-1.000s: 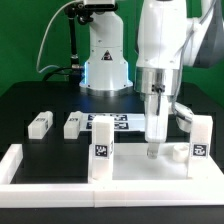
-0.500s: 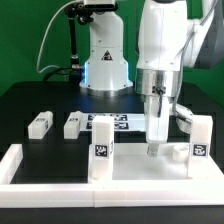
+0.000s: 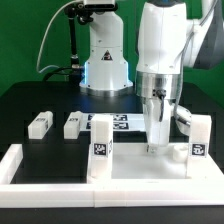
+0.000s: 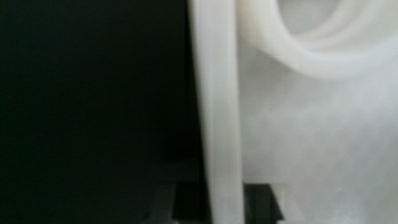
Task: Assemble desk
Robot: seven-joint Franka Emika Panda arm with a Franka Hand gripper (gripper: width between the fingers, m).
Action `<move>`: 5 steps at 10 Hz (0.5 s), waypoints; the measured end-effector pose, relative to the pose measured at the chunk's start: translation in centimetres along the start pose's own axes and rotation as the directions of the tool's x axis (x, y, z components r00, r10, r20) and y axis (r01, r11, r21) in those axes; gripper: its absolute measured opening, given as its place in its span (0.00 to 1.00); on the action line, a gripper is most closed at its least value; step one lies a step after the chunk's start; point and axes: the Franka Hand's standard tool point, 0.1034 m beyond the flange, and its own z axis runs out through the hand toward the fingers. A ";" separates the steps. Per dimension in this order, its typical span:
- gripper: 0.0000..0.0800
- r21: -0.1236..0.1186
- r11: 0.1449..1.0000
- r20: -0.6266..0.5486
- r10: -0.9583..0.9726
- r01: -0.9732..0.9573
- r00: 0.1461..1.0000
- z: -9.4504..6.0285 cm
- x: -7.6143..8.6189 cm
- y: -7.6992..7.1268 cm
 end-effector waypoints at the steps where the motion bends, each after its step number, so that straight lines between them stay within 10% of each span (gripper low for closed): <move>1: 0.08 0.000 1.000 0.000 -0.007 0.007 1.000 0.0 0.0 0.0; 5: 0.08 0.000 1.000 0.000 -0.019 0.019 1.000 0.0 0.0 0.0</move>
Offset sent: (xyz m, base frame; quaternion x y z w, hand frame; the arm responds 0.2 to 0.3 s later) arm 0.0000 0.0000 0.0000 0.0000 0.0000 0.0000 1.0000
